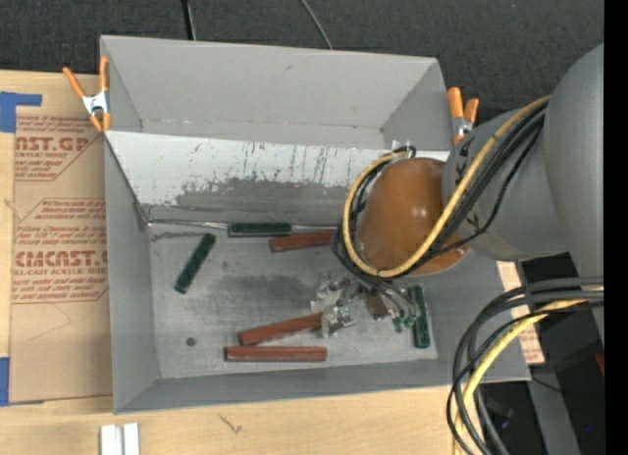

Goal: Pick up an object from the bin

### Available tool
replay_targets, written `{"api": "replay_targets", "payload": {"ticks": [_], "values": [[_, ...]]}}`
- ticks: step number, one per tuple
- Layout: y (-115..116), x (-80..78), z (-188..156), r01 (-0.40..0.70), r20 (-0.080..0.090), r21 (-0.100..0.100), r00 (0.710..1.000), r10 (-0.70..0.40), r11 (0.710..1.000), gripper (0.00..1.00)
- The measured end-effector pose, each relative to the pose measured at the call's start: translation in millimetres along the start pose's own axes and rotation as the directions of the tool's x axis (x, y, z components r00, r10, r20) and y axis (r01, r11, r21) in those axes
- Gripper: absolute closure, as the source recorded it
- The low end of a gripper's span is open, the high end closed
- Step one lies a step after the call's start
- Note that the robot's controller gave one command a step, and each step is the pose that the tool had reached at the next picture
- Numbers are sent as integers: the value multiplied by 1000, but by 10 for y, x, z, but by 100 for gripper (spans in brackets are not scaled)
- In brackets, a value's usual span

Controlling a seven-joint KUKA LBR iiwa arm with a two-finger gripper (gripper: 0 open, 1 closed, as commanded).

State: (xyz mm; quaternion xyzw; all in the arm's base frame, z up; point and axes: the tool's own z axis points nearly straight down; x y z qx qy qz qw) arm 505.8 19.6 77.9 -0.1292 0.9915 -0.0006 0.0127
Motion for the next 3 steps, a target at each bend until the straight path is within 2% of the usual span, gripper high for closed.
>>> {"api": "replay_targets", "payload": {"ticks": [1, 2, 3], "values": [[10, 83, 47, 2, -31, -5, 1000, -2, 1000, 0], [10, 78, 46, 1, -28, -4, 1000, -1, 1000, 0], [315, -205, 9, -139, -16, 6, 990, 140, 990, 100]]}}
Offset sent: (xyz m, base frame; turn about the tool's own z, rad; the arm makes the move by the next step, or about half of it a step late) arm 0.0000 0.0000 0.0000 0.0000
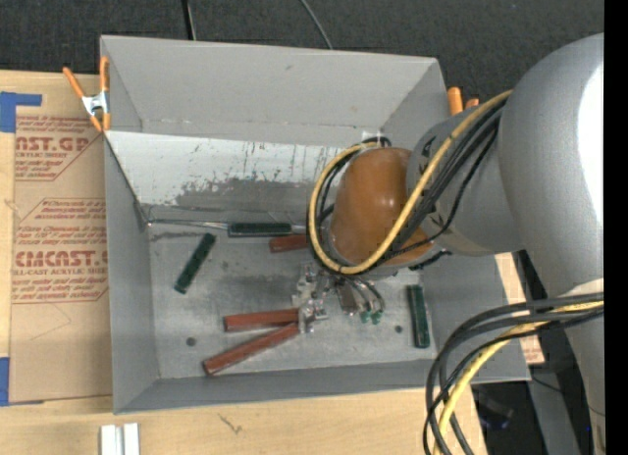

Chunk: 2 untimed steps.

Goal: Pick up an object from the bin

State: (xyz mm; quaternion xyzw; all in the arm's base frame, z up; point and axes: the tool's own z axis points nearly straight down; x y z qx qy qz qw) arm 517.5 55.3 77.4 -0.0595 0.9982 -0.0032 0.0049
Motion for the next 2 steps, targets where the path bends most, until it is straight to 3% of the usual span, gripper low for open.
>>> {"api": "replay_targets", "payload": {"ticks": [1, 2], "values": [[33, 30, 37, 1, -7, -5, 1000, -1, 1000, 0], [41, -11, -2, 2, 5, -6, 1000, -2, 1000, 100]]}}
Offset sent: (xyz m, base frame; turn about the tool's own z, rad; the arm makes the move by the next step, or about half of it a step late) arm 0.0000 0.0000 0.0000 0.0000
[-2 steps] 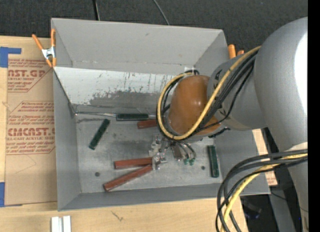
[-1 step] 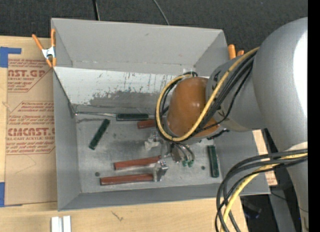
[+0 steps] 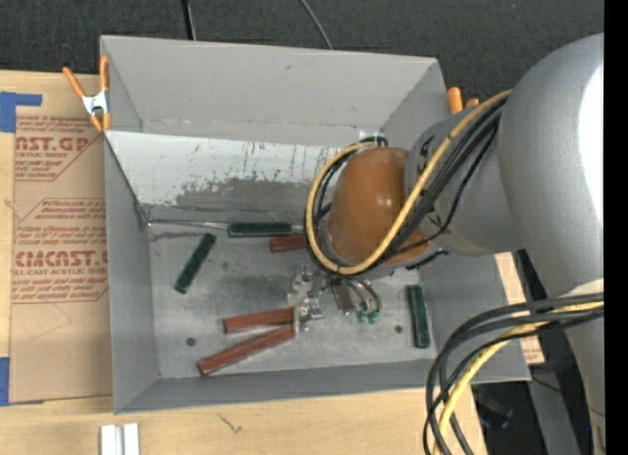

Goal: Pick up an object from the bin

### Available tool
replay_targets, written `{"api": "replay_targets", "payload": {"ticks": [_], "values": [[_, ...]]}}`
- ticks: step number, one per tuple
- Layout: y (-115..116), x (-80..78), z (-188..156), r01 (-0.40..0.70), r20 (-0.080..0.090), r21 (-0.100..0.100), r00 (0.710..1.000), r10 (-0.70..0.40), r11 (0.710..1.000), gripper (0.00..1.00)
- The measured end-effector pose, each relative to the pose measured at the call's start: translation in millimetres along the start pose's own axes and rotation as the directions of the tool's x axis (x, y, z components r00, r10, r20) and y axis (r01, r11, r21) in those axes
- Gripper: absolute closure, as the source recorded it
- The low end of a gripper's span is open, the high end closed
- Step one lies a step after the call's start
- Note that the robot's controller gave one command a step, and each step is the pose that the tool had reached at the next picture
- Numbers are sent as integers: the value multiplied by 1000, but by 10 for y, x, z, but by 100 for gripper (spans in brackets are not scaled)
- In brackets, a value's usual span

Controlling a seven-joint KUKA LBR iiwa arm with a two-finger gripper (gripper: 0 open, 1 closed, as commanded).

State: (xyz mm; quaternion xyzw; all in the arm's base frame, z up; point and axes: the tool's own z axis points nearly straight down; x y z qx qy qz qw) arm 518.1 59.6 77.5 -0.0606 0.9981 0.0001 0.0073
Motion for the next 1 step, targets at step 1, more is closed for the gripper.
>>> {"api": "replay_targets", "payload": {"ticks": [1], "values": [[0, 0, 0, 0, 0, 0, 1000, 0, 1000, 100]]}}
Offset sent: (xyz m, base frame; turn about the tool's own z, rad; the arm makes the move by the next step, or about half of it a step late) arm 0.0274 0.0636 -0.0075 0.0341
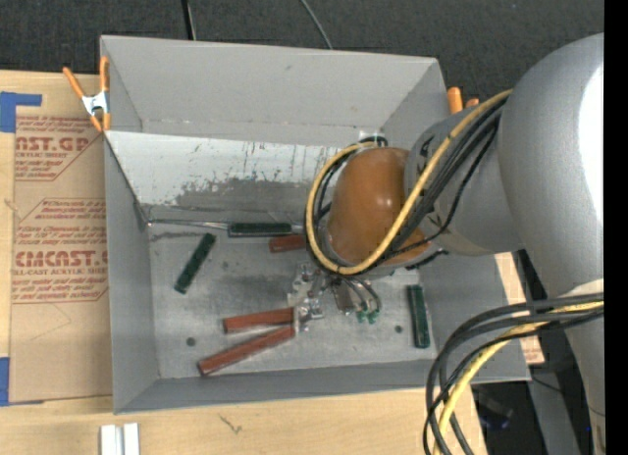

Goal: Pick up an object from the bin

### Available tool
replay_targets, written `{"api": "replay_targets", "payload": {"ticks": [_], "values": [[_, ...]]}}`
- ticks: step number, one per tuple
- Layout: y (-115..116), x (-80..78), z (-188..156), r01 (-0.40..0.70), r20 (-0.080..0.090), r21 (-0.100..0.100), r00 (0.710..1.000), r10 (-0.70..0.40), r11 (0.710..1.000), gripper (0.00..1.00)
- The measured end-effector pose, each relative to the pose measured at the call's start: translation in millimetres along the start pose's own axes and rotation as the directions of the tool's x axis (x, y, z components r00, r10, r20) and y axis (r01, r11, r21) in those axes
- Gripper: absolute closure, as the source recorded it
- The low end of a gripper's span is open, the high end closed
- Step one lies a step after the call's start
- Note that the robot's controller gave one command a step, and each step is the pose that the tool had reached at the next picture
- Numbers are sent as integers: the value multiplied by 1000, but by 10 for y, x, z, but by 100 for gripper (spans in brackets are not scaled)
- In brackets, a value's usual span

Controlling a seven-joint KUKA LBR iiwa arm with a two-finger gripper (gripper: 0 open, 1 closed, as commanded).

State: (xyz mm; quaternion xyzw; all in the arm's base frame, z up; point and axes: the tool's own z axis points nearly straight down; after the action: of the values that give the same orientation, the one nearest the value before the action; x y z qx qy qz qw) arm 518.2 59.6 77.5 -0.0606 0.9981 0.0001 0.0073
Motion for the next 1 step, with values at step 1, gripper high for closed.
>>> {"api": "replay_targets", "payload": {"ticks": [1], "values": [[602, -381, 34, -33, -6, -1, 999, 33, 999, 0]]}}
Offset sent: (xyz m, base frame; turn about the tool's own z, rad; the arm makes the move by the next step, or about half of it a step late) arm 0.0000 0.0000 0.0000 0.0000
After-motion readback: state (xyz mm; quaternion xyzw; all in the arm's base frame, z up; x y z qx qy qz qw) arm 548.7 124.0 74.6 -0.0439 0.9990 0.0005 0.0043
